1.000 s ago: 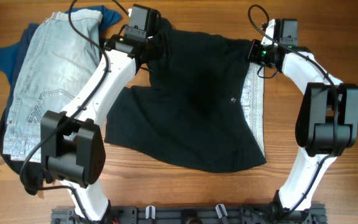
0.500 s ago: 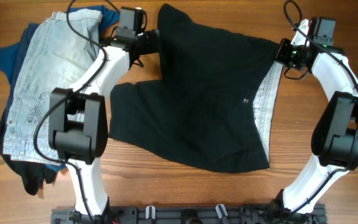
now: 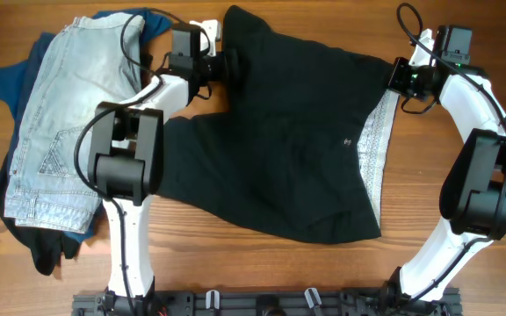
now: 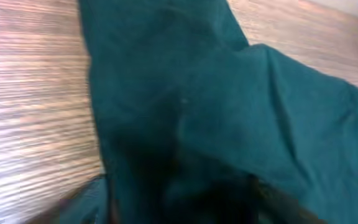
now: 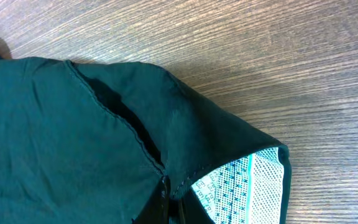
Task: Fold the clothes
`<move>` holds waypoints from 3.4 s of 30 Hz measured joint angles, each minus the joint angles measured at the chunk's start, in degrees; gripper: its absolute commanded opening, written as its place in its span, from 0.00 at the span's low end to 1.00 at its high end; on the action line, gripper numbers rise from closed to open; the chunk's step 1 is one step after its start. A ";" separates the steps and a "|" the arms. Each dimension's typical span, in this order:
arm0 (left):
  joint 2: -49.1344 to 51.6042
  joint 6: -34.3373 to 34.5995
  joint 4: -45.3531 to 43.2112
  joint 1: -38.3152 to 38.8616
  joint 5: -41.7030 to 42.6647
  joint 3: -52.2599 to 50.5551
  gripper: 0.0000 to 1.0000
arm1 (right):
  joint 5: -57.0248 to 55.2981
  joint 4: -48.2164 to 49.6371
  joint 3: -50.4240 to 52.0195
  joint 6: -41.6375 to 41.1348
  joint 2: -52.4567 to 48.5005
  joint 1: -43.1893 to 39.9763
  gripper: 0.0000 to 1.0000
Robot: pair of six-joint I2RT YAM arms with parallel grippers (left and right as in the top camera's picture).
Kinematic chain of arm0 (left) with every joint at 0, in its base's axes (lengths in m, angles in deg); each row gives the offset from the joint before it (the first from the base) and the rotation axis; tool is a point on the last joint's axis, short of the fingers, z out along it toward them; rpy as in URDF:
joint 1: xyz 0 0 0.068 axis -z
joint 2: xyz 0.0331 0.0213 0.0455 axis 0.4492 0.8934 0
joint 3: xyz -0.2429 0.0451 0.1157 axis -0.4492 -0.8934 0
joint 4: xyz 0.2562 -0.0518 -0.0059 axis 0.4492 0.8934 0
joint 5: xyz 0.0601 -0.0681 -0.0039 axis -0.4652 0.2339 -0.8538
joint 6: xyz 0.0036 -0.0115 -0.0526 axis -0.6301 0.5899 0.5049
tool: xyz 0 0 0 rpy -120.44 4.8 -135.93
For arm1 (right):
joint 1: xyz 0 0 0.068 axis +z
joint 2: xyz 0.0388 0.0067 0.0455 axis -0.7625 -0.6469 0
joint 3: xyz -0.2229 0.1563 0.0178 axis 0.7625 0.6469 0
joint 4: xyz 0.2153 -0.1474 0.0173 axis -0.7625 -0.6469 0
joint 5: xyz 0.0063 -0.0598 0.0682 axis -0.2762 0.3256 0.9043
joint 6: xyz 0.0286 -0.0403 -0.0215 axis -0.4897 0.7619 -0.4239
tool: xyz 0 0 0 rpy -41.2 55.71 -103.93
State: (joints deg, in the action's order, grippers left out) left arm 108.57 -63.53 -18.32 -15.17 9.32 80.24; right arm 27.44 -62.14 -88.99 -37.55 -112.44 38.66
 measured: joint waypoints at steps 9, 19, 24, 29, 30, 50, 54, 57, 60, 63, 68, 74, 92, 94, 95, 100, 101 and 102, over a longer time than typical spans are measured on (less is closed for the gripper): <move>-0.44 11.98 0.98 -2.82 4.09 0.13 0.04 | 0.00 -1.53 0.00 1.29 0.00 0.00 0.04; -17.46 -0.24 18.58 9.27 -19.06 1.29 0.04 | -0.02 -2.64 0.00 1.46 0.00 0.11 0.04; -14.29 -12.02 17.86 20.11 -31.52 1.29 0.25 | -0.02 -3.61 0.00 1.46 0.00 0.11 0.04; -8.87 -18.88 17.90 23.34 -37.51 1.29 1.00 | 0.00 -3.85 0.00 1.46 0.00 0.11 0.04; -8.52 -19.56 17.92 23.28 -38.34 1.29 1.00 | -0.02 -3.85 0.00 1.46 0.00 0.11 0.04; -18.18 3.30 41.44 -1.36 -21.44 5.99 0.82 | 0.00 -3.91 0.00 1.46 0.00 0.11 0.04; -16.31 4.83 42.49 -3.13 -13.22 6.01 0.80 | 0.00 -3.91 0.00 1.46 0.00 0.11 0.04; -12.79 5.07 41.05 -2.56 -8.61 5.99 0.79 | 0.00 -4.31 0.00 1.46 0.00 0.11 0.04; -10.01 5.14 39.87 -2.12 -7.26 6.01 0.79 | 0.00 -4.76 0.00 1.46 0.00 0.11 0.05; -7.54 5.18 36.41 -2.12 -7.23 5.99 0.79 | 0.02 -4.79 0.00 1.46 0.00 0.11 0.04; -3.98 5.49 28.96 -1.99 -7.04 5.99 0.86 | 0.00 -5.14 0.00 1.46 0.00 0.11 0.04; -1.03 5.73 17.90 0.11 -5.11 6.34 0.86 | 0.00 -5.18 0.00 1.46 0.00 0.09 0.04; 3.54 10.40 9.70 3.76 2.84 6.62 0.04 | 0.00 -5.14 0.00 1.46 0.00 0.11 0.04; 3.28 10.62 11.93 1.14 3.48 6.62 0.04 | 0.00 -5.16 0.00 1.46 0.00 0.11 0.04; 2.73 10.62 13.42 -0.35 3.30 6.60 0.04 | 0.00 -5.16 0.00 1.46 0.00 0.11 0.04; -2.21 9.68 21.90 -8.90 0.61 6.32 0.04 | 0.00 -5.16 0.00 1.46 0.00 0.09 0.04; -3.23 9.22 22.97 -10.10 0.15 6.32 0.04 | 0.00 -5.16 0.00 1.46 0.00 0.11 0.04; -4.26 8.81 23.71 -11.10 -0.22 6.32 0.04 | 0.00 -5.16 0.00 1.46 0.00 0.09 0.04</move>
State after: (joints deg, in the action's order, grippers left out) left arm 104.31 -54.72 5.40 -26.27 9.10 86.56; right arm 27.44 -67.30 -88.99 -36.09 -112.44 38.75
